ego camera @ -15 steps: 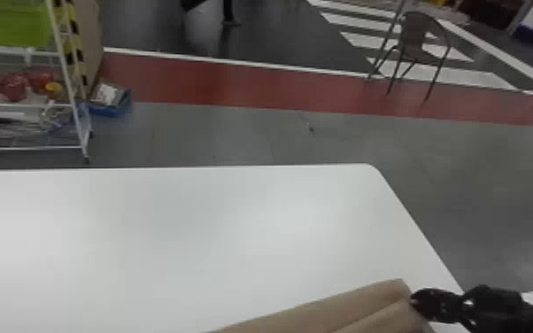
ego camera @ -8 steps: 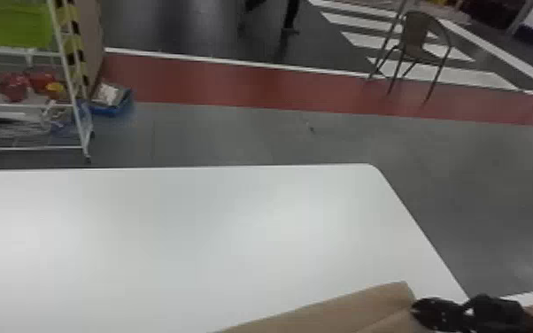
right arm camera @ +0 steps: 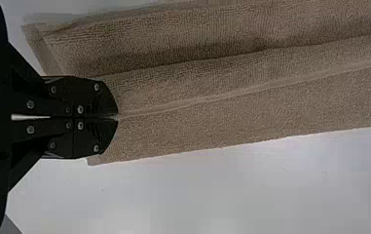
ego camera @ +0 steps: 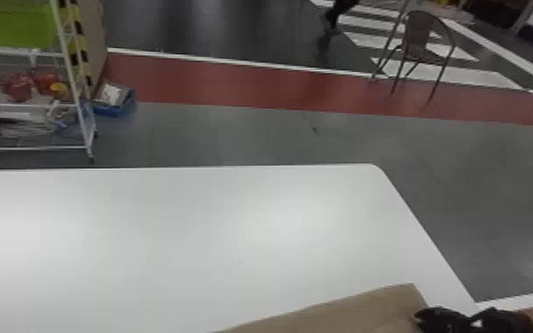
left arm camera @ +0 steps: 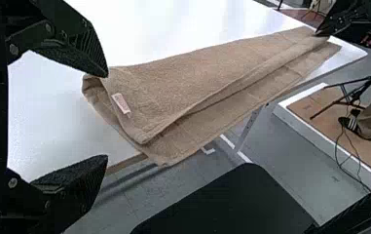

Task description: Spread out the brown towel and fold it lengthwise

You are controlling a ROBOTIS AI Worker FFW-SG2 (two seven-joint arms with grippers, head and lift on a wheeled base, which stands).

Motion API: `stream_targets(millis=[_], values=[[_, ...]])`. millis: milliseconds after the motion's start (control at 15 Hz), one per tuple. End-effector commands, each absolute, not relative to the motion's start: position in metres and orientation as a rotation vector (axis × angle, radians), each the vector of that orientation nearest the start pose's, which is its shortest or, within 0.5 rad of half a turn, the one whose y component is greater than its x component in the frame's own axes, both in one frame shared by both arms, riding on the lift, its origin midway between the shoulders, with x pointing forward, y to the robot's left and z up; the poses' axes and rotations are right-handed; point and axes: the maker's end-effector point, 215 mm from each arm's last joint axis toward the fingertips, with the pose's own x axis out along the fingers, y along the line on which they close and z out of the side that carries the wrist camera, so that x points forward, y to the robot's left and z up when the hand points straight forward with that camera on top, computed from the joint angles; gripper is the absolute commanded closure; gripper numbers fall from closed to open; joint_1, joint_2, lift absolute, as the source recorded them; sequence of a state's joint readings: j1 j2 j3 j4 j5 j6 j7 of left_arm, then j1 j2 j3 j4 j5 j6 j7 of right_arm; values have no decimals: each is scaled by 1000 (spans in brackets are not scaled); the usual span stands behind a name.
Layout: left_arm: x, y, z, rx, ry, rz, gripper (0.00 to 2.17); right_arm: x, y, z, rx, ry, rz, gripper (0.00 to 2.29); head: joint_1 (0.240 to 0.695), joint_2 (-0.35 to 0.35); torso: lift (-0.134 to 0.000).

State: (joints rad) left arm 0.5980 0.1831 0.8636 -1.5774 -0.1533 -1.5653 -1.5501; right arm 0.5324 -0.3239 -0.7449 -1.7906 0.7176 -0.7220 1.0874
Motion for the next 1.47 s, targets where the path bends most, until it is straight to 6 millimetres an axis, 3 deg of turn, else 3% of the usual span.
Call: stream_targets(millis=[0,67,133,267,333,600,800,933,1067,1267,1400], values=[[156,352,-421,1419,4,-1171,22,280,-436,-440,-1356,432,886,1308,695,-262,-122],[157,352,-420,1421,2,-1169,22,279,-433,-440,-1364,392,870,1305,695,-247,-122],[158,352,-421,1419,0,-1168,22,277,-436,-441,-1357,384,859,1109,695,-241,-122],[159,353,-420,1421,0,-1168,22,273,-446,-443,-1351,403,848,302,695,-236,-122],[160,354,-420,1422,0,-1165,22,274,-448,-443,-1351,404,843,39,695,-240,-122],[162,356,-421,1416,0,-1164,22,270,-460,-435,-1352,406,820,22,695,-285,-122],[165,356,-424,1412,0,-1164,22,255,-464,-430,-1368,402,836,60,695,-303,-122],[167,356,-424,1414,-2,-1161,22,243,-467,-411,-1351,366,833,63,695,-315,-122],[170,354,-423,1416,-8,-1156,22,262,-500,-376,-1175,391,675,80,695,-341,-122],[173,351,-423,1419,-13,-1156,22,289,-549,-355,-822,519,499,97,695,-350,-122],[171,352,-424,1417,-7,-1154,22,287,-534,-367,-803,562,580,147,695,-350,-122]])
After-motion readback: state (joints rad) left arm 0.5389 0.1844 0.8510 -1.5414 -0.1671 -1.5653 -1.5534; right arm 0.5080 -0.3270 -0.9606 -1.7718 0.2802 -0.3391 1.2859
